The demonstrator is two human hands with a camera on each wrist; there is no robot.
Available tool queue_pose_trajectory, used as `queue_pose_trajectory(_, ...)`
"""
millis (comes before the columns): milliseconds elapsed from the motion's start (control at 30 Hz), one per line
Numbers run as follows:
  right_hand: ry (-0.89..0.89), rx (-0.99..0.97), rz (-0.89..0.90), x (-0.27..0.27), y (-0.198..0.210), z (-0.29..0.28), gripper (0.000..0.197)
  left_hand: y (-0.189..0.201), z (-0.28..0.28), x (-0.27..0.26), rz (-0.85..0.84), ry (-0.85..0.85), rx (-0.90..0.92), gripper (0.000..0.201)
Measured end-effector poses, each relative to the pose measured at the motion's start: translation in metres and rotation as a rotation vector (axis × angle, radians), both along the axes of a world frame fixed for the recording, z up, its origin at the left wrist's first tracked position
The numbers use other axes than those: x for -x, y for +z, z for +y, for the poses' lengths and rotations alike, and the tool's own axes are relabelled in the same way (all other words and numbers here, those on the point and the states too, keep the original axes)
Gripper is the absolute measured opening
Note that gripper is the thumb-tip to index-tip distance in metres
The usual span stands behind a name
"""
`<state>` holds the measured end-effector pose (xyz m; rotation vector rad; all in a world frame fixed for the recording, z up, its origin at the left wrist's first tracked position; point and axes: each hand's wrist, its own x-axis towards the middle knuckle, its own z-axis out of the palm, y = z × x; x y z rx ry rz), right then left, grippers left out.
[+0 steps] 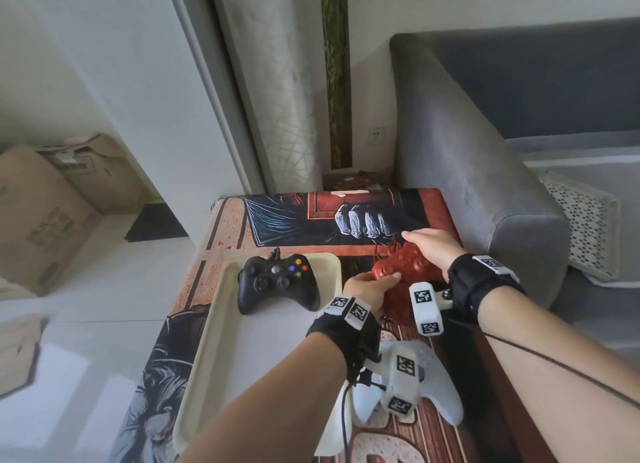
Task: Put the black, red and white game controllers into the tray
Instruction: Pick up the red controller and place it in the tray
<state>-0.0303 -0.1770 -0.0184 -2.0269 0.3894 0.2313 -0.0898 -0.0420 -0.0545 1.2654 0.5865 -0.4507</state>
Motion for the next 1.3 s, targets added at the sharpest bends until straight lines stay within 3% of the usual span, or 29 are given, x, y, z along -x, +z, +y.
queue_pose_trajectory(100,0.022,0.040,0.034,0.005,-0.005,0.004,0.040,-0.015,0.001,-0.007,-0.034,0.007,-0.031,0.081)
queue_pose_trajectory(267,-0.036,-0.039,0.062,0.005,-0.018,-0.002,0.050,-0.015,0.003,-0.006,-0.112,-0.056,-0.150,0.057)
queue_pose_trajectory(367,-0.161,-0.195,0.097,-0.003,-0.035,-0.015,0.062,-0.012,0.002,-0.007,-0.185,-0.091,-0.252,0.049)
queue_pose_trajectory(500,-0.260,-0.377,0.124,0.023,0.003,-0.006,0.042,0.007,0.010,-0.007,-0.321,-0.173,-0.382,0.034)
queue_pose_trajectory(700,-0.315,-0.466,0.055,0.046,0.041,0.014,0.031,0.053,0.033,0.001,-0.443,-0.198,-0.407,0.035)
queue_pose_trajectory(967,-0.173,-0.459,0.047,0.099,0.059,0.091,0.033,0.061,0.115,0.053,-0.456,-0.107,-0.390,0.036)
queue_pose_trajectory(1067,-0.097,-0.440,0.060,0.114,0.055,0.129,0.032,0.060,0.150,0.076,-0.435,-0.021,-0.357,0.044)
queue_pose_trajectory(1167,-0.047,-0.364,0.003,0.125,0.048,0.161,0.031,0.055,0.180,0.091,-0.415,0.068,-0.320,0.038)
queue_pose_trajectory(1300,-0.024,-0.328,0.034,0.137,0.038,0.181,0.029,0.044,0.202,0.106,-0.430,0.063,-0.340,0.038)
